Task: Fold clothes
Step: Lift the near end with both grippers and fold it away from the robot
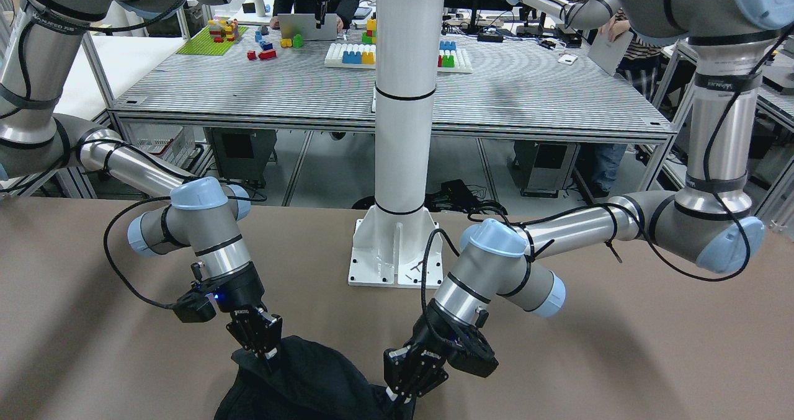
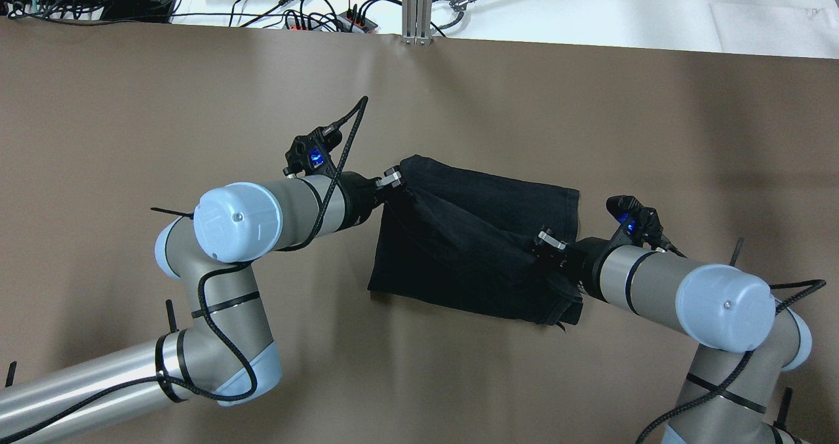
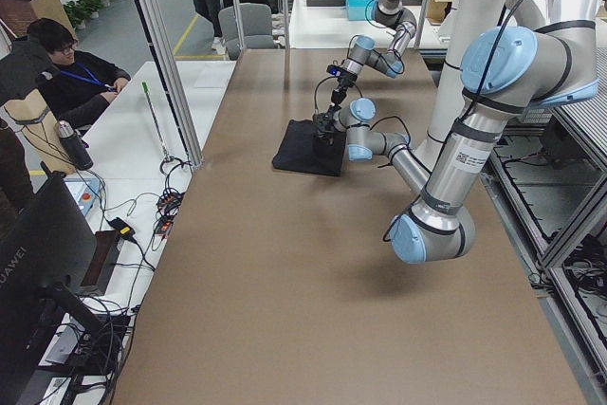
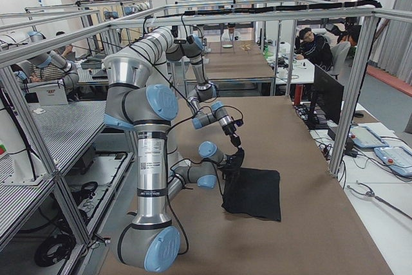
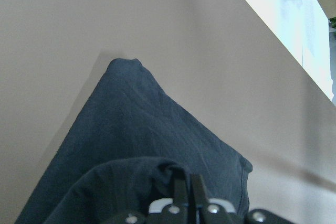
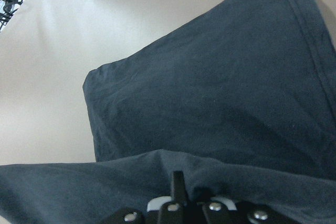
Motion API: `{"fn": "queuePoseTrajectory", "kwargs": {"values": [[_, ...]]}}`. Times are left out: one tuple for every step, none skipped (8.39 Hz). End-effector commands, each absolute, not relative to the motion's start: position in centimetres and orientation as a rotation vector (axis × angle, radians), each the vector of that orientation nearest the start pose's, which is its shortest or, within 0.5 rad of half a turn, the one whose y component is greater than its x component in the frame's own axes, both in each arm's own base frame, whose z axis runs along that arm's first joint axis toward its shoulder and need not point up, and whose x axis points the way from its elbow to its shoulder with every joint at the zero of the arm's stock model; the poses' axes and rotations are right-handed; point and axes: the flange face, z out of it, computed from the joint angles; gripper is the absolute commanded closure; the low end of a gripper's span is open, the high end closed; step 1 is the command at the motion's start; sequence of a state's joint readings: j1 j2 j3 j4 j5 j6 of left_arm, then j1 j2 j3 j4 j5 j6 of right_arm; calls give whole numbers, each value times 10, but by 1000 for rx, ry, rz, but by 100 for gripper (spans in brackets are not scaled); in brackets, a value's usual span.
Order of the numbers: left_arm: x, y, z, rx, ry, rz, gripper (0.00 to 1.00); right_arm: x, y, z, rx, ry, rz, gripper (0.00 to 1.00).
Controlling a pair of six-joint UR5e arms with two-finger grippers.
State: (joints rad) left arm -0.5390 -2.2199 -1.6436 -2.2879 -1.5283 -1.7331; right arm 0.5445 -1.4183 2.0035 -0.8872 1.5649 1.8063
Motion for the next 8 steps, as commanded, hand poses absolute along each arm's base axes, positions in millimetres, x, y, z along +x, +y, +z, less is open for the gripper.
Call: {"fn": "queuePoseTrajectory", "kwargs": {"values": [[502,-494,174,309,1384,-648,100,-392,-418,321,229,-1225,716,100],[514,-502,174,308,1368,-650,100,-397,-427,324,235,-1217,724,100],[527,-508,176,307,1347,-655,100,-398,-433,325,241,-1211,731,100],[537,-514,180,306,1328,-658,100,-395,-438,326,248,-1206,740,100],[543,-515,183,305,1327,-657,100,-397,-441,330,249,-1199,743,100],[543,-515,183,307,1329,-655,97,-399,-442,328,251,-1202,743,95],[542,-516,181,312,1332,-648,30,-396,-446,328,254,-1199,749,7],[542,-513,178,313,1338,-645,6,-395,-447,320,259,-1217,747,6]]}}
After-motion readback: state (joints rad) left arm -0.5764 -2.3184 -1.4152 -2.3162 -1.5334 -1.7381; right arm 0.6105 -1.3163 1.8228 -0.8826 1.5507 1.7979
